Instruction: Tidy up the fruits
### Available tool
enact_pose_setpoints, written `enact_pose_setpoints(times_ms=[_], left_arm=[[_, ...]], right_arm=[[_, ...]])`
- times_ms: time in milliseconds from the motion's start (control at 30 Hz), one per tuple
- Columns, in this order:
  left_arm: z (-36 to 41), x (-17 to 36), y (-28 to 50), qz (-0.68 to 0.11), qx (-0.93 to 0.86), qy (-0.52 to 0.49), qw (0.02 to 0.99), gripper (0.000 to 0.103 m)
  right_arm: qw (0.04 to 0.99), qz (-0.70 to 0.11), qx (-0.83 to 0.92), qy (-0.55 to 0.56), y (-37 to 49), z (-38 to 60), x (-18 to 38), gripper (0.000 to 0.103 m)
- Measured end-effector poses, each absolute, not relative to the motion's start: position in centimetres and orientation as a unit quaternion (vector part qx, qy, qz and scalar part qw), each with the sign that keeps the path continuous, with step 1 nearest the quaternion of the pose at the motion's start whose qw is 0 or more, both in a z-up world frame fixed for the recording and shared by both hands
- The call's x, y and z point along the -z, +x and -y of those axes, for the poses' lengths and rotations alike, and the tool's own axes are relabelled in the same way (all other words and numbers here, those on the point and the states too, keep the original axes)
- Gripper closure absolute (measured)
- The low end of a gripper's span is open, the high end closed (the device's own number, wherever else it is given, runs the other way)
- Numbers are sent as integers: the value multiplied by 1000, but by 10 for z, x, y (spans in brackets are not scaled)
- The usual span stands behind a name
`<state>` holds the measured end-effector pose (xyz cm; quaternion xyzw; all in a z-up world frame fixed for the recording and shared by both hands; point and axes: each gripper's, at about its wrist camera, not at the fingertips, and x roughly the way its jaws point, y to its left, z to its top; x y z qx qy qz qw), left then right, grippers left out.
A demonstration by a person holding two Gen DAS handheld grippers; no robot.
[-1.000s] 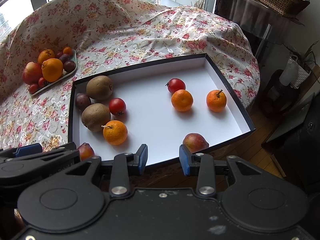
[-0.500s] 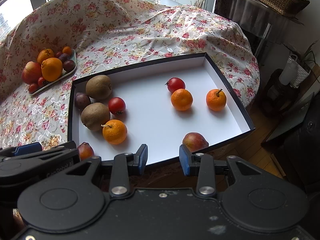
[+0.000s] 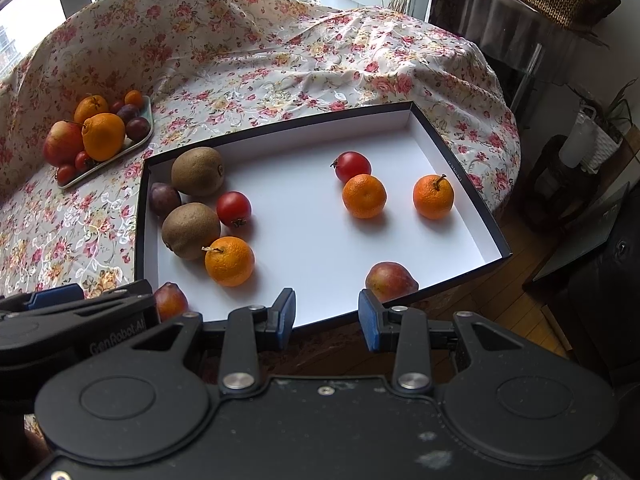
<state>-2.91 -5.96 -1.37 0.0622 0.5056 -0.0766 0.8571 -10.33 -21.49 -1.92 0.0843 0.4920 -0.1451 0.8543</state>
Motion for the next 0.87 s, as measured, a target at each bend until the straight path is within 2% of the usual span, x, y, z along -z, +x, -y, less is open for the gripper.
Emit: enact_pose_setpoints(times_ms=[867], left_arm=[[61, 14, -29, -505, 77, 67, 857, 41]], right_arm=[[853, -494, 146, 88, -104, 215, 20, 65]])
